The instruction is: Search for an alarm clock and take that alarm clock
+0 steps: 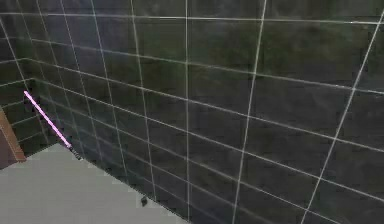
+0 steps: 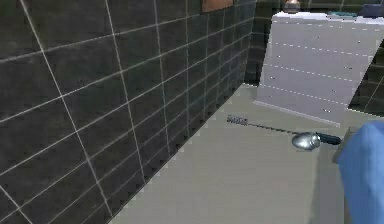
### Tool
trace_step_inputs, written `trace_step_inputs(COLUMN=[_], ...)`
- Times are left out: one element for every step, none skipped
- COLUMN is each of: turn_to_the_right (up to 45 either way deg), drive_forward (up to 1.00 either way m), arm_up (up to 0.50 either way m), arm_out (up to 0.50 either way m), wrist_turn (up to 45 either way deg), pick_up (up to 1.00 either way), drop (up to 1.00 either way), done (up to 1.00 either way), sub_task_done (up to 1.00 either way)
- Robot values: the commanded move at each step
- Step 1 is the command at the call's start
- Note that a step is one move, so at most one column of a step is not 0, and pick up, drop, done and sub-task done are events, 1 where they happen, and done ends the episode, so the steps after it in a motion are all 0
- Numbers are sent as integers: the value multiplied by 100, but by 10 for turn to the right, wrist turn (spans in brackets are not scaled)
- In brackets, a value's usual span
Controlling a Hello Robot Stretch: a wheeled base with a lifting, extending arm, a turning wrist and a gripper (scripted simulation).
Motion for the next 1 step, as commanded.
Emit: trace_step_inputs(turn_to_the_right=[300], drive_forward=[0], arm_up=[0], arm_out=[0], wrist_turn=[0], pick_up=[0], drop=[0], done=[0], sub_task_done=[0])
